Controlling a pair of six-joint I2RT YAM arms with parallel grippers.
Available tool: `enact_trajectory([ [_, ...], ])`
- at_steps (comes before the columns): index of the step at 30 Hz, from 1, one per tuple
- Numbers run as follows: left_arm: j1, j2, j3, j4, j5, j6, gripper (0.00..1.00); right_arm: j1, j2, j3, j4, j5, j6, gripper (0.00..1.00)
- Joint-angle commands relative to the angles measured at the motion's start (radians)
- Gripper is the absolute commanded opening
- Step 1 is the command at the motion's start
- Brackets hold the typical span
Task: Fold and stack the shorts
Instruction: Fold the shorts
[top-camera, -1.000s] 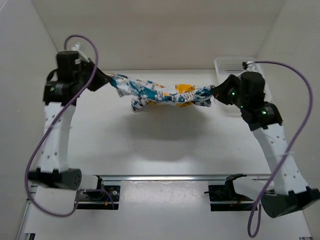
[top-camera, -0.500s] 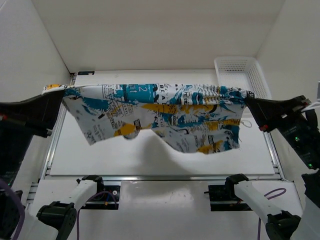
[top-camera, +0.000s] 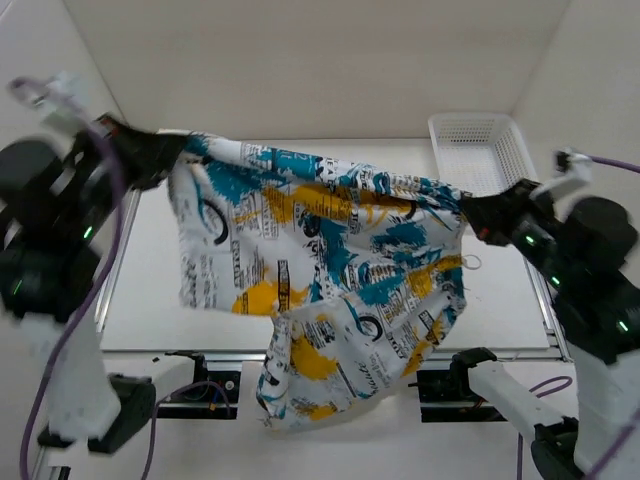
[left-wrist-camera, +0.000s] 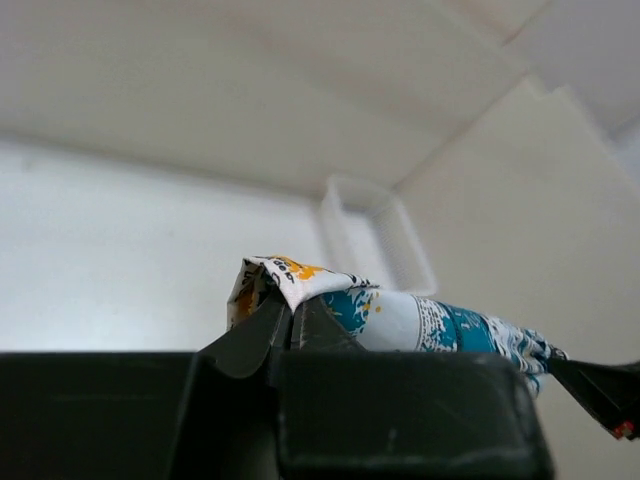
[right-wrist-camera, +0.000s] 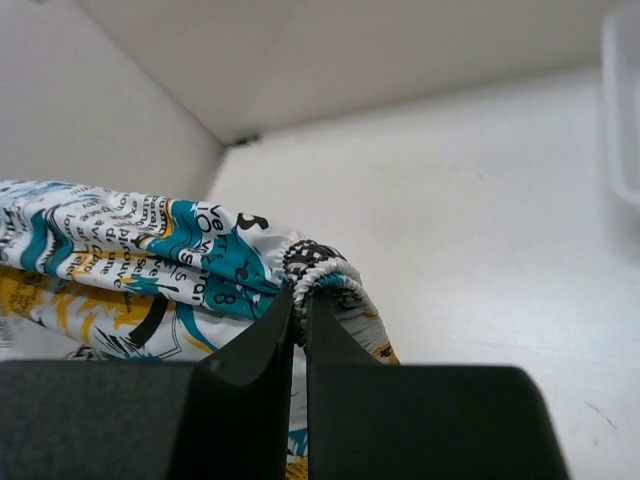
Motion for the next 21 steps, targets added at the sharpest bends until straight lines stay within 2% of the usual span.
enact_trajectory([
  [1, 0.018, 0.193, -0.123, 0.026, -0.083, 0.060, 0.10, -0.007, 0.106, -0.156, 0.049, 0.183, -0.043, 0.00],
  [5, 0.074, 0.358, -0.250, 0.066, -0.037, 0.119, 0.10, -0.007, 0.229, -0.328, 0.182, 0.230, -0.055, 0.00],
  [8, 0.084, 0.547, -0.241, 0.055, -0.071, 0.168, 0.10, -0.007, 0.391, -0.388, 0.297, 0.266, -0.065, 0.00],
  [9, 0.093, 0.646, -0.203, 0.035, -0.080, 0.193, 0.10, -0.007, 0.494, -0.388, 0.335, 0.266, -0.065, 0.00],
  [11, 0.093, 0.743, -0.151, -0.001, -0.115, 0.204, 0.10, -0.007, 0.606, -0.338, 0.366, 0.277, -0.074, 0.00],
  [12, 0.102, 0.789, -0.120, -0.020, -0.115, 0.204, 0.10, -0.017, 0.716, -0.306, 0.366, 0.277, -0.074, 0.00],
  [13, 0.111, 0.879, -0.044, -0.038, -0.129, 0.214, 0.10, -0.017, 0.770, -0.272, 0.377, 0.277, -0.095, 0.00],
  [16, 0.120, 1.010, 0.099, -0.080, -0.157, 0.215, 0.10, -0.027, 0.959, -0.114, 0.365, 0.267, -0.104, 0.00],
  [21, 0.151, 1.121, 0.263, -0.061, -0.177, 0.215, 0.10, -0.037, 1.197, 0.107, 0.340, 0.185, -0.095, 0.00],
])
